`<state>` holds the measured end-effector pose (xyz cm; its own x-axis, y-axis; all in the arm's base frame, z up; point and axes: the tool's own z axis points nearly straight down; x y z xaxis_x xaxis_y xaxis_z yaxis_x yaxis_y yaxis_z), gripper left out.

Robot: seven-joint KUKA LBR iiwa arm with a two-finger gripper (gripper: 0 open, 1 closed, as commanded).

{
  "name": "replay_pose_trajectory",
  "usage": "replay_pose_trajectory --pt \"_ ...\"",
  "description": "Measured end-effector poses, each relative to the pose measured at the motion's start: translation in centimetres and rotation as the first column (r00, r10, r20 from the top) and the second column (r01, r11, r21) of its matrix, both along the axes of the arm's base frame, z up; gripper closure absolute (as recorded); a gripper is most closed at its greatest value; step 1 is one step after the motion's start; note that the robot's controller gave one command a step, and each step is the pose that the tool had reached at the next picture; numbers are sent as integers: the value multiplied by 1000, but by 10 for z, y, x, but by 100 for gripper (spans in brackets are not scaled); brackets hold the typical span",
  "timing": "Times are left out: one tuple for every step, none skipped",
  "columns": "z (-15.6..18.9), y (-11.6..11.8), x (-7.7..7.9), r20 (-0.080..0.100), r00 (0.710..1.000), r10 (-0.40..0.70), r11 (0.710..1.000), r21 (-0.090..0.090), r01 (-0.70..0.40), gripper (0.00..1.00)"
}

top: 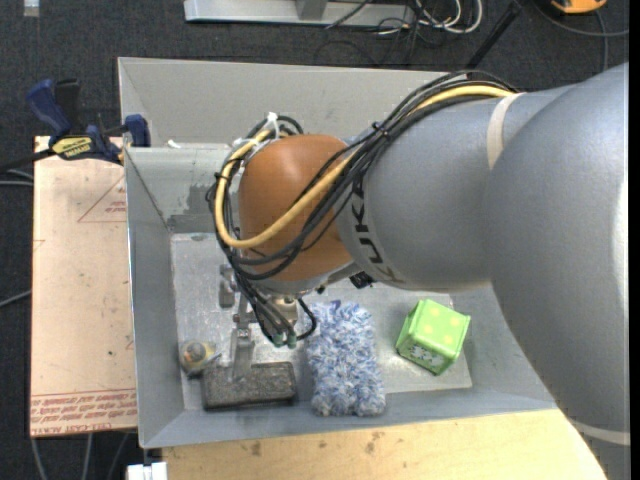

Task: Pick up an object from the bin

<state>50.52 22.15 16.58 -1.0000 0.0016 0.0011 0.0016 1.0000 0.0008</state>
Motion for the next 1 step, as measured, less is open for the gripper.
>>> replay_pose_trajectory --pt "0 0 0 0 1000 0 1000 0 0 0"
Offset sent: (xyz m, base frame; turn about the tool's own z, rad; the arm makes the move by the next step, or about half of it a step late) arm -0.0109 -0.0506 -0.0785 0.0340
